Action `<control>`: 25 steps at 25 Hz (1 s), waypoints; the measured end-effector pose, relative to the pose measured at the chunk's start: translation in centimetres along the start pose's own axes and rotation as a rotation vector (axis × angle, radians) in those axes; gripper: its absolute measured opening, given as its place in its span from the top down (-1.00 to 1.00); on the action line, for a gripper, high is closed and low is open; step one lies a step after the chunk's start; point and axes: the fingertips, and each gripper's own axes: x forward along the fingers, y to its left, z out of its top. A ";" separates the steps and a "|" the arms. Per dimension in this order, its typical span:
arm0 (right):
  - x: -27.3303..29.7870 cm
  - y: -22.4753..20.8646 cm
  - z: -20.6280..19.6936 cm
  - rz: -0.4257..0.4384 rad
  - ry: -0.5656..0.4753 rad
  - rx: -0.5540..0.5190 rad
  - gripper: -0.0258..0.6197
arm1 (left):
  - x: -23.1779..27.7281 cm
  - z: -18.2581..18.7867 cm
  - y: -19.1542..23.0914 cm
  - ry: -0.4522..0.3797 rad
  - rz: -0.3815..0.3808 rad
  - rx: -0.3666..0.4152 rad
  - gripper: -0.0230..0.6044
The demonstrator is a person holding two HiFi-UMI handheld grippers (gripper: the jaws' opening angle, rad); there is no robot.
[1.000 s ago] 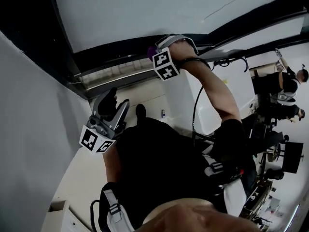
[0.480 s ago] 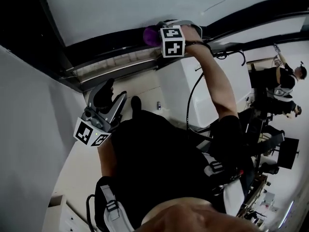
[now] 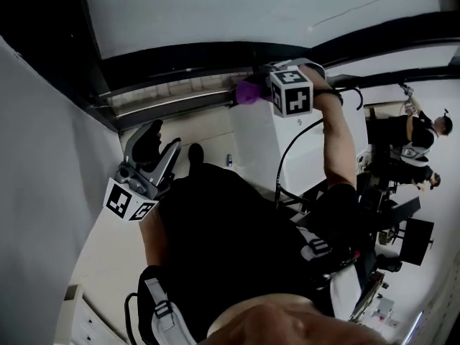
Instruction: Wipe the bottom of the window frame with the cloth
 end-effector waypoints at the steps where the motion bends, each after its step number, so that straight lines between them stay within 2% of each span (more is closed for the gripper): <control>1: -1.0 0.5 -0.1 -0.001 -0.072 0.036 0.68 | -0.3 0.2 0.2 0.000 0.010 0.002 0.26; 2: -2.3 -1.0 -0.5 -0.084 -0.173 0.117 0.68 | -0.5 0.3 0.3 -0.001 0.015 0.002 0.27; 5: -5.6 -11.4 -3.6 -0.526 -0.547 0.530 0.68 | 0.1 0.3 0.0 0.005 -0.007 0.003 0.26; 6: -5.4 -14.0 -4.9 -0.601 -0.669 0.663 0.68 | 0.7 0.0 -0.3 0.012 -0.022 0.003 0.27; 7: -4.5 -15.5 -5.8 -0.606 -0.782 0.766 0.68 | 1.3 -0.3 -0.7 0.022 -0.036 0.002 0.26; 8: -3.2 -15.8 -6.0 -0.557 -0.878 0.828 0.68 | 1.9 -0.6 -1.1 0.033 -0.047 0.000 0.26; 10: -1.7 -13.3 -5.1 -0.403 -1.005 0.834 0.68 | 2.4 -0.7 -1.9 0.060 -0.062 0.003 0.27; 11: -1.8 -10.7 -4.4 -0.321 -1.031 0.783 0.69 | 2.5 -0.6 -2.1 0.074 -0.064 0.007 0.26; 13: -2.3 -3.5 -2.9 -0.157 -0.986 0.579 0.68 | 2.3 -0.6 -2.3 0.098 -0.054 0.010 0.27; 14: -2.2 -0.4 -2.7 -0.108 -0.947 0.491 0.68 | 2.2 -0.8 -2.2 0.110 -0.048 0.007 0.27; 15: -2.4 1.2 -3.1 -0.113 -0.949 0.470 0.68 | 2.3 -1.1 -2.0 0.122 -0.046 0.002 0.27; 16: -3.1 0.8 -4.3 -0.179 -1.016 0.532 0.68 | 2.6 -1.5 -1.9 0.134 -0.049 -0.003 0.27; 18: -5.2 -3.8 -8.8 -0.423 -1.219 0.802 0.68 | 3.8 -2.2 -2.0 0.156 -0.068 -0.006 0.27; 19: -5.3 -6.4 -11.0 -0.544 -1.250 0.925 0.68 | 4.7 -2.5 -2.5 0.164 -0.081 -0.005 0.26; 20: -4.4 -8.4 -12.3 -0.635 -1.205 0.984 0.68 | 5.7 -2.8 -3.1 0.171 -0.095 -0.002 0.27; 21: -3.0 -10.0 -12.4 -0.691 -1.107 0.964 0.68 | 6.8 -3.1 -3.9 0.179 -0.110 0.002 0.27; 22: -1.6 -11.1 -11.3 -0.718 -0.990 0.877 0.68 | 7.9 -3.3 -4.8 0.189 -0.127 0.008 0.26; 24: 0.3 -11.5 -7.7 -0.715 -0.795 0.602 0.68 | 10.1 -4.0 -6.4 0.212 -0.159 0.021 0.27; 25: 0.9 -10.7 -6.1 -0.693 -0.735 0.467 0.68 | 10.9 -4.4 -7.1 0.224 -0.171 0.027 0.26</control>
